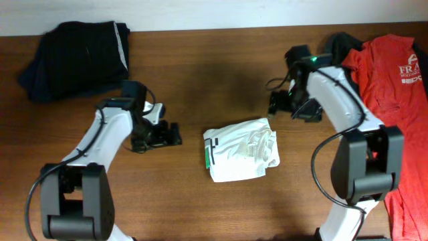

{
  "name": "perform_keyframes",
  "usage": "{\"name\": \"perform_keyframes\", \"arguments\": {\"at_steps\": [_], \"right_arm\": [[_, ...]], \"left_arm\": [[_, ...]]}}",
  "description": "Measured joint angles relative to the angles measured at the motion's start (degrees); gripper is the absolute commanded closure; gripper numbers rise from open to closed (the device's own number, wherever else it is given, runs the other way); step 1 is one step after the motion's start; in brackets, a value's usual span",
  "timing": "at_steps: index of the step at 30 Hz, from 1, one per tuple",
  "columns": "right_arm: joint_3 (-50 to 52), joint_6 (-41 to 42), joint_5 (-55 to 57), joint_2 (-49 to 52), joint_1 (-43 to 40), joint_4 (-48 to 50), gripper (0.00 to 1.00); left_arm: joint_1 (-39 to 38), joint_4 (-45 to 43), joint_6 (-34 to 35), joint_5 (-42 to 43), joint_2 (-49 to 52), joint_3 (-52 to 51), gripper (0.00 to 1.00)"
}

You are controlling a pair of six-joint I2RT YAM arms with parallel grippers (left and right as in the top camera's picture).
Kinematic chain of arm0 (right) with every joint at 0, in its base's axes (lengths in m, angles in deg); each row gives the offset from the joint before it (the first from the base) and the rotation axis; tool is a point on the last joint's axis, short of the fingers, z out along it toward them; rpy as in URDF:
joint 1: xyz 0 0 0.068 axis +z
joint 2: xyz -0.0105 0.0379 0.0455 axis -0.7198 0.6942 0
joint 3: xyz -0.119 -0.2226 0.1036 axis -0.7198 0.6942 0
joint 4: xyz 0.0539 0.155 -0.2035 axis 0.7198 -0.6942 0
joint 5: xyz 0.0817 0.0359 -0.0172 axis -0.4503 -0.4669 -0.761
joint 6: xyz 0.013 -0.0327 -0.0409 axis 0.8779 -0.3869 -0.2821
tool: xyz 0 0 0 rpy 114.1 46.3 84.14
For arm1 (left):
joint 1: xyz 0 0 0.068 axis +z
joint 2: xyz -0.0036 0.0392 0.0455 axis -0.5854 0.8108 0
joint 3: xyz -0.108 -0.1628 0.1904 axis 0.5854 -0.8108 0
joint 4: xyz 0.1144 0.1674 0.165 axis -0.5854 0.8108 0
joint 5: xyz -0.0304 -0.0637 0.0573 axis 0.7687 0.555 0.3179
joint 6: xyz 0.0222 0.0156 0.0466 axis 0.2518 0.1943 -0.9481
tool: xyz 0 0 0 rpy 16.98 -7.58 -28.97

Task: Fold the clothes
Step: 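Grasp the folded white bundle with the left gripper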

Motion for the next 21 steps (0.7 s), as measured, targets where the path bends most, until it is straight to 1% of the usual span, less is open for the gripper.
{"name": "perform_keyframes", "arguments": {"at_steps": [2,4,6,8,9,10,13,14,15,16,19,21], "right_arm": [[-3.39,0.17,0.22,0.0,-4.37,-0.57,0.01],[-3.58,0.2,0.35,0.0,-8.92,-0.85,0.01],[-3.58,0.26,0.26,0.0,-12.22,-1.55,0.01],[-3.61,0.37,0.22,0.0,-13.57,-1.51,0.01],[-3.61,0.37,0.2,0.0,-13.7,-1.42,0.01],[-3.58,0.42,0.04,0.0,-13.75,-1.38,0.01],[-3.58,0.39,0.0,0.0,-13.75,-1.31,0.01],[-3.58,0.42,0.02,0.0,-13.75,-1.27,0.01],[-3.58,0.39,0.0,0.0,-13.75,-1.27,0.01],[-3.58,0.39,0.0,0.0,-13.75,-1.27,0.01],[-3.58,0.42,0.0,0.0,-13.75,-1.27,0.01],[-3.58,0.37,0.0,0.0,-13.75,-1.25,0.01]], "left_arm": [[-3.54,-5.51,0.02,4.98,0.0,-2.99,0.01],[-6.8,-12.15,0.07,8.9,-0.04,-6.49,0.01],[-8.55,-18.47,1.16,10.73,-0.04,-9.53,0.01],[-8.72,-23.56,2.71,12.7,-0.04,-11.54,0.01],[-8.72,-24.63,3.08,13.44,-0.04,-11.91,0.01],[-8.72,-27.39,3.96,16.09,-0.04,-13.33,0.01],[-9.07,-28.55,5.9,19.23,-0.04,-15.32,0.02],[-9.99,-30.6,7.67,19.82,-0.04,-15.98,0.03],[-10.73,-32.02,9.2,20.24,-0.04,-16.48,0.08],[-11.72,-33.22,10.95,20.5,-0.04,-16.85,0.1],[-13.66,-36.11,18.43,21.4,1.38,-17.05,0.11],[-13.88,-37.75,21.86,22.8,2.58,-16.7,0.37]]}}
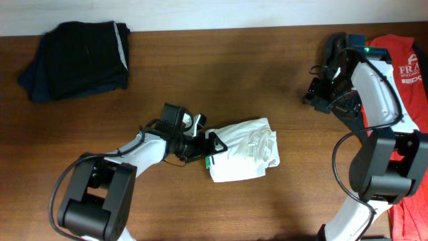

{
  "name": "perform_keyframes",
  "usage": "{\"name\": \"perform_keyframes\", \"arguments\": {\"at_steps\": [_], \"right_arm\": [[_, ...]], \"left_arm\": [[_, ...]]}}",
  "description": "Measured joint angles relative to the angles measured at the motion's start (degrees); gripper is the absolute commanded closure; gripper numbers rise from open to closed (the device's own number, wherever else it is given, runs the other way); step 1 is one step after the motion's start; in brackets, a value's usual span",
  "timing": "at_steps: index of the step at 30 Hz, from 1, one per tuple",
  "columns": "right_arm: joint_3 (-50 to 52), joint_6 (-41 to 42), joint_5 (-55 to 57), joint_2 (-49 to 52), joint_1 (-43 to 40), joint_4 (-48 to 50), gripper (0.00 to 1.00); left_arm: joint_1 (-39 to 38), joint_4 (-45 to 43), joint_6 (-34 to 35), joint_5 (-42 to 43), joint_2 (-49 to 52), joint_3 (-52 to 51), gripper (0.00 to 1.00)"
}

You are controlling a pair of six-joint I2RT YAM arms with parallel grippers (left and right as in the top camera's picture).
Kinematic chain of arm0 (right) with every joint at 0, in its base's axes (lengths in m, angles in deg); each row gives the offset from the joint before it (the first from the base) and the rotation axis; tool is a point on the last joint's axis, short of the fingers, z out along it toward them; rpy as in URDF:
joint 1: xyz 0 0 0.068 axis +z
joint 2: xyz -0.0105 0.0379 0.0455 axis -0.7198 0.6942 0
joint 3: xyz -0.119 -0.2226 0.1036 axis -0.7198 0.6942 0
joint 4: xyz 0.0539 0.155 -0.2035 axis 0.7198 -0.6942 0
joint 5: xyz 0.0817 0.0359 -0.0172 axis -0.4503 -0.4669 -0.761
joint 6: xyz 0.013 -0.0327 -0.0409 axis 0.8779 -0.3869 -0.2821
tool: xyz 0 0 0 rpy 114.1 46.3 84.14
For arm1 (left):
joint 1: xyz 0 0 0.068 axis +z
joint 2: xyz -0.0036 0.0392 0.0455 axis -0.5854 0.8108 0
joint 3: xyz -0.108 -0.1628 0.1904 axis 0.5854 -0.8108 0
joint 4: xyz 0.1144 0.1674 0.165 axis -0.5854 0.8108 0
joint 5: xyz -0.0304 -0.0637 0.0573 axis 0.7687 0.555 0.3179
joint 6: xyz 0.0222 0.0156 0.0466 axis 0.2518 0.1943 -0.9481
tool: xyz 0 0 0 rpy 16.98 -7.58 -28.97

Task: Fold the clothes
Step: 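Grasp the folded white bundle with the left gripper, then carry the bundle to the back left and place it on the black garment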

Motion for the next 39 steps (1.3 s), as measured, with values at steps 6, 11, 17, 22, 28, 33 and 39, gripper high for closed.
{"name": "perform_keyframes", "arguments": {"at_steps": [6,11,17,22,28,33,39], "right_arm": [[-0.02,0.02,-0.04,0.0,0.0,0.0,0.01],[0.0,0.02,-0.2,0.0,0.0,0.0,0.01],[0.0,0.04,-0.42,0.0,0.0,-0.04,0.01],[-0.02,0.04,-0.44,0.0,0.0,0.0,0.01],[-0.02,0.04,-0.42,0.0,0.0,-0.02,0.01],[-0.02,0.04,-0.44,0.0,0.0,0.0,0.01],[-0.02,0.02,-0.42,0.0,0.0,0.02,0.01]], "left_arm": [[-0.52,-1.53,3.28,-1.18,3.28,0.0,0.99],[-0.5,-1.33,2.34,-2.23,3.48,0.11,0.99],[2.67,24.5,-12.55,-20.72,4.72,16.59,0.99],[8.44,27.21,-24.81,-39.34,4.83,29.86,0.99],[12.92,12.48,-34.53,-52.65,4.83,31.69,0.99],[17.2,0.68,-36.46,-55.84,4.9,31.8,0.99],[25.7,-12.66,-35.28,-56.28,4.96,31.82,0.99]]}}
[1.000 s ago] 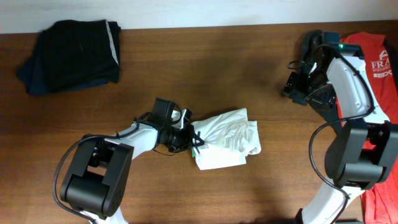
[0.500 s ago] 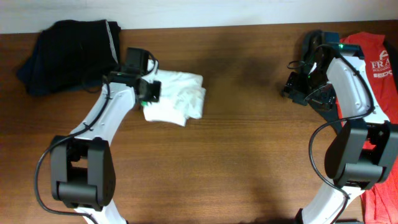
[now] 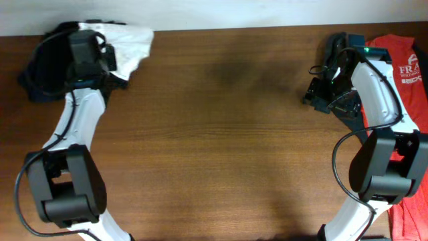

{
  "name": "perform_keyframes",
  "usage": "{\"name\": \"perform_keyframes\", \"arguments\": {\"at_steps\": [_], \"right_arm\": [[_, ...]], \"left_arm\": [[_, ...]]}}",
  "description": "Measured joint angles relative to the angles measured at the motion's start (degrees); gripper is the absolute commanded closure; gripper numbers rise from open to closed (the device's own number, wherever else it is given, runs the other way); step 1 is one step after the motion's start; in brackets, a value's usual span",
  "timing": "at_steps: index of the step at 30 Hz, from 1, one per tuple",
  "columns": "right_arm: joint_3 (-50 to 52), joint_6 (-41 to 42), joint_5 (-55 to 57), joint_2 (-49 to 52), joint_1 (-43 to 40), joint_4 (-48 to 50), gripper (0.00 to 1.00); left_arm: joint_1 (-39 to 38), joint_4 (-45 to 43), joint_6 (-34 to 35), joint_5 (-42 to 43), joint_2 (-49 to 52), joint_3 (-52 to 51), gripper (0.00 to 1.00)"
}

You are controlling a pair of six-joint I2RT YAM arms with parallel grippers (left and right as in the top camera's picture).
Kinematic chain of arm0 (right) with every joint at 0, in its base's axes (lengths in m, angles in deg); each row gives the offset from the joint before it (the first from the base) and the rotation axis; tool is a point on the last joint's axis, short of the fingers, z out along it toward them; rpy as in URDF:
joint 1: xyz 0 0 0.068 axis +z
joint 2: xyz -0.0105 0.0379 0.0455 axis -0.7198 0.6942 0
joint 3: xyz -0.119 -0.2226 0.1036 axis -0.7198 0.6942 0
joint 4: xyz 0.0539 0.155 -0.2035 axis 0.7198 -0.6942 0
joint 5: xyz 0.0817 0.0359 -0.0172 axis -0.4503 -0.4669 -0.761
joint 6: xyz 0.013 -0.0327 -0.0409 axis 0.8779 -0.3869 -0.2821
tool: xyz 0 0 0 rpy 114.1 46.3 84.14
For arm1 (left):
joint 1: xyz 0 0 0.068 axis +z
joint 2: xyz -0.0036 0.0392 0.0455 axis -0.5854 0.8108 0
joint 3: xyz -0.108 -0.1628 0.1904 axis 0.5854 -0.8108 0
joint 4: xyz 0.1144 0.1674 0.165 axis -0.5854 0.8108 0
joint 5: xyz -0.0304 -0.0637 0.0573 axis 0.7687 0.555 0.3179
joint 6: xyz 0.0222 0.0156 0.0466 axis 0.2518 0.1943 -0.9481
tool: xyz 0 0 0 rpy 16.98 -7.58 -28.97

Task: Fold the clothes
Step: 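Carry the bundle to the back left and place it on the black garment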

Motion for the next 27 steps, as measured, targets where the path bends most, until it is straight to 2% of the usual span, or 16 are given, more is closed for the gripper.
{"name": "perform_keyframes", "arguments": {"at_steps": [4,8,11,12,13,14,16,17,20,22,23,24,25,27], "right_arm": [[0.0,0.02,0.0,0.0,0.0,0.0,0.01],[0.0,0.04,0.0,0.0,0.0,-0.04,0.01],[0.0,0.0,0.0,0.0,0.0,0.0,0.01],[0.0,0.02,-0.02,0.0,0.0,-0.02,0.01],[0.0,0.02,0.0,0.0,0.0,-0.02,0.01],[0.0,0.0,0.0,0.0,0.0,-0.02,0.01],[0.0,0.02,-0.02,0.0,0.0,-0.02,0.01],[0.0,0.0,-0.02,0.0,0.0,-0.02,0.01],[0.0,0.0,0.0,0.0,0.0,-0.02,0.01],[0.0,0.02,0.0,0.0,0.0,-0.02,0.01],[0.0,-0.02,-0.02,0.0,0.0,-0.02,0.01],[0.0,0.02,0.0,0.0,0.0,-0.02,0.01],[0.0,-0.02,0.0,0.0,0.0,-0.02,0.01],[0.02,0.0,-0.02,0.0,0.0,-0.04,0.01]], "left_arm": [[4.85,-5.31,10.29,0.0,0.0,-0.02,0.99],[8.37,-9.11,16.41,-0.04,2.32,0.0,0.99],[9.99,-12.22,17.88,-0.22,7.04,0.0,0.86],[10.45,-13.05,18.12,-0.24,8.24,0.0,0.77],[10.91,-14.19,18.32,-0.35,9.25,0.0,0.58],[11.89,-14.84,18.58,-0.26,10.67,0.0,0.22],[13.64,-14.8,18.67,-0.44,12.09,0.0,0.05],[14.23,-14.62,18.67,-0.42,12.13,0.0,0.01],[14.97,-13.6,18.69,-0.46,11.52,0.72,0.04],[13.94,-14.1,18.69,-0.39,8.17,0.79,0.44],[13.49,-14.64,18.64,-0.42,7.3,0.85,0.75],[12.79,-15.43,18.64,-0.39,6.29,1.05,0.92],[12.44,-16.5,18.75,-0.35,6.25,1.18,0.99],[12.35,-22.71,18.62,-0.42,6.73,1.2,0.99]]}}
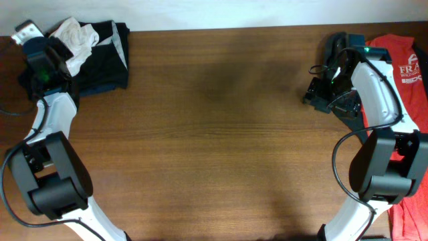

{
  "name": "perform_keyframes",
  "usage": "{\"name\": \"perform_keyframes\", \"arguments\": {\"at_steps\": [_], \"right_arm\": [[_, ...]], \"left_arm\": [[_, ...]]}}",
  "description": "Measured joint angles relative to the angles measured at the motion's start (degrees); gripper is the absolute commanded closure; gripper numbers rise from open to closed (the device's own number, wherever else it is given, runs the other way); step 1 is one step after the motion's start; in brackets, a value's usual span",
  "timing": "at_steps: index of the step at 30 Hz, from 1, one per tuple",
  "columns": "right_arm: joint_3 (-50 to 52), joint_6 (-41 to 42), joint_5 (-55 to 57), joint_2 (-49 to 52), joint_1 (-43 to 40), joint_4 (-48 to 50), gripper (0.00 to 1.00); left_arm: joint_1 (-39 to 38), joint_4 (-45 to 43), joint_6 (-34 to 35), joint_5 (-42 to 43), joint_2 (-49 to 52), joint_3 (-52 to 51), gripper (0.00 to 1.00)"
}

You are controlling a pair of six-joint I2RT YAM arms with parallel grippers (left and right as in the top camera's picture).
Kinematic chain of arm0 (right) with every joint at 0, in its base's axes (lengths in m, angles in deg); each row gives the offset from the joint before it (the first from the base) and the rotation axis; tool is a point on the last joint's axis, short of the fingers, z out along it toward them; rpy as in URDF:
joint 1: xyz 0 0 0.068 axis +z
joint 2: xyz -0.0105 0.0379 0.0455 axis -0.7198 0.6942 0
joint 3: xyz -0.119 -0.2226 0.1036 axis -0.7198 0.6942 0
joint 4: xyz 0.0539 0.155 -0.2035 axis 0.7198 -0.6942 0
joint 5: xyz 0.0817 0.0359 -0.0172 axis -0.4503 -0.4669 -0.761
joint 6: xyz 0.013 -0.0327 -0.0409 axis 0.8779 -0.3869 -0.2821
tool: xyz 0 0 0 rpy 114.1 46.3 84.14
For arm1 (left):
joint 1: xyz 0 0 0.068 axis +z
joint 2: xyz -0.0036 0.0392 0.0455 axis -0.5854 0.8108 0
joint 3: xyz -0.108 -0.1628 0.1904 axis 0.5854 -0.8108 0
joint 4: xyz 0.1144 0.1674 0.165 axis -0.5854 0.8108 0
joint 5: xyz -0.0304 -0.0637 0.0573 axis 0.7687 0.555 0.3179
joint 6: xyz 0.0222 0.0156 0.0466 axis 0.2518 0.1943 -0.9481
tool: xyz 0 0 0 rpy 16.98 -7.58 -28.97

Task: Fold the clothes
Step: 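Carry the bundle to the back left and place it on the black garment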

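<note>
A bunched white garment [75, 35] lies on the left part of the dark folded clothes pile [100, 50] at the table's far left corner. My left gripper [59, 48] sits right against the white garment and appears shut on it. A red shirt [401, 73] with white print lies spread along the right edge, with a dark garment [334, 43] next to its top. My right gripper [311, 95] hovers over bare wood just left of the red shirt, holding nothing; its jaws are too dark to read.
The brown wooden table [221, 134] runs across the whole view. The left arm's white links reach up the left edge from its base at the bottom left. The right arm bends along the red shirt's left side.
My left gripper has moved left, from above the middle of the dark pile to its left end. The white garment went with it and is now bunched smaller. The right arm has not moved.
The folded white garment lay at the table's middle with both grippers beside it. Then my left gripper was at its left edge and the right arm had drawn back toward the red shirt. Later the left held the garment over the dark pile, now at its left end.
</note>
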Motion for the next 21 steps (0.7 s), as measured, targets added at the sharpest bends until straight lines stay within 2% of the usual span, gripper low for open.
{"name": "perform_keyframes", "arguments": {"at_steps": [2,4,6,9,10,16,21], "right_arm": [[-0.02,0.0,0.0,0.0,0.0,0.0,0.01],[-0.02,0.0,0.0,0.0,0.0,-0.07,0.01],[-0.02,0.0,0.02,0.0,0.0,0.0,0.01],[-0.02,0.0,0.02,0.0,0.0,0.02,0.01],[-0.02,0.02,0.0,0.0,0.0,0.02,0.01],[-0.02,0.0,0.0,0.0,0.0,0.04,0.01],[-0.02,0.04,0.0,0.0,0.0,0.02,0.01]], "left_arm": [[0.02,-4.98,-0.13,0.09,1.55,0.52,0.99],[0.0,-4.98,-0.66,2.01,7.1,3.23,0.97],[0.0,-1.29,-2.86,5.44,12.52,6.82,0.96],[0.02,12.63,-6.88,13.9,22.21,15.87,0.96],[0.28,16.06,-9.49,17.2,22.99,17.86,0.99],[-1.84,31.5,-17.05,23.21,19.15,19.91,0.99],[-7.19,33.18,-19.34,24.57,8.17,19.82,0.98]]}}
